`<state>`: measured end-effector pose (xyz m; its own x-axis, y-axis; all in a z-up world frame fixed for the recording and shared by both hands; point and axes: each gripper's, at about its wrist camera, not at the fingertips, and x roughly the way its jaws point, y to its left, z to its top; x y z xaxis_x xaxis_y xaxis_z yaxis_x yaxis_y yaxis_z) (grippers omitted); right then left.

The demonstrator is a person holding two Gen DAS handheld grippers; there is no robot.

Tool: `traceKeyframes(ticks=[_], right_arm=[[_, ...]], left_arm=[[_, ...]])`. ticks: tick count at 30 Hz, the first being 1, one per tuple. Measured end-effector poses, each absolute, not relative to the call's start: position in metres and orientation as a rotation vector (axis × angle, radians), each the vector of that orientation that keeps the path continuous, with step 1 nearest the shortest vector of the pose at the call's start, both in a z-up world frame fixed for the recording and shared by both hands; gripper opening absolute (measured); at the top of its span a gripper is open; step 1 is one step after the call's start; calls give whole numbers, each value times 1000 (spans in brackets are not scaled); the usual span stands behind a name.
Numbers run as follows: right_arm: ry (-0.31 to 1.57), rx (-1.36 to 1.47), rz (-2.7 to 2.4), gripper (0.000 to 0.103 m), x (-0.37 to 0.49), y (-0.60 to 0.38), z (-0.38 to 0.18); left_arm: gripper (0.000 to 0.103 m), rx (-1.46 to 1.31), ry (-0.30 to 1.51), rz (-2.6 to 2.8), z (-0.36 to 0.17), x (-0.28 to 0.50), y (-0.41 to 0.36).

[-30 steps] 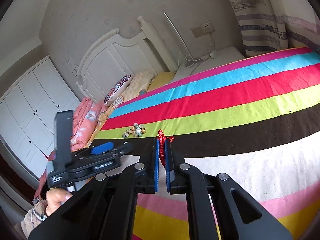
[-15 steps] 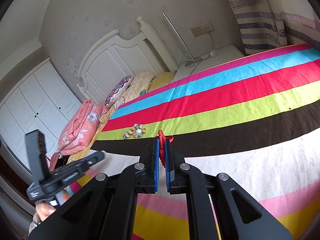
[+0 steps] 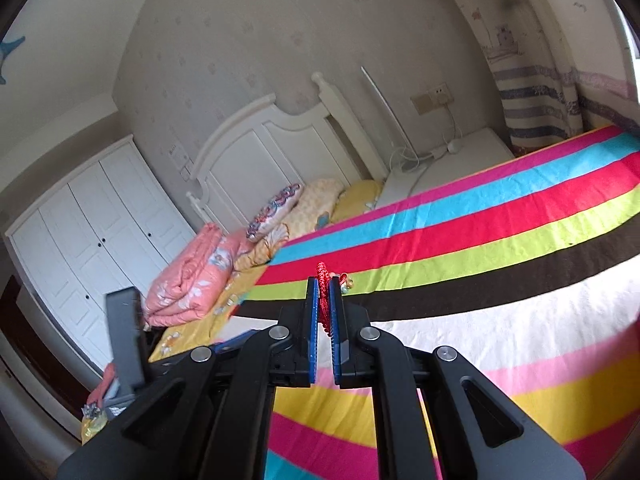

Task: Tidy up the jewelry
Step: 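Grasp the white pearl with the left tool while the right tool holds the cord, then carry the red cord and pearl into the white box and open both tools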

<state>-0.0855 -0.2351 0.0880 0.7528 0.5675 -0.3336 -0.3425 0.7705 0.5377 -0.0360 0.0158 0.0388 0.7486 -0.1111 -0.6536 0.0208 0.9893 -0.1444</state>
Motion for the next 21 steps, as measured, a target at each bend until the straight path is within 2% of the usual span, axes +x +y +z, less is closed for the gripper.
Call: traceKeyframes(ticks=[11, 21], right_arm=[[412, 418, 390, 7, -161, -290, 128], [348, 400, 233, 7, -214, -348, 147]], left_arm=[[13, -65, 702, -185, 57, -52, -40], [13, 76, 638, -407, 88, -77, -147]])
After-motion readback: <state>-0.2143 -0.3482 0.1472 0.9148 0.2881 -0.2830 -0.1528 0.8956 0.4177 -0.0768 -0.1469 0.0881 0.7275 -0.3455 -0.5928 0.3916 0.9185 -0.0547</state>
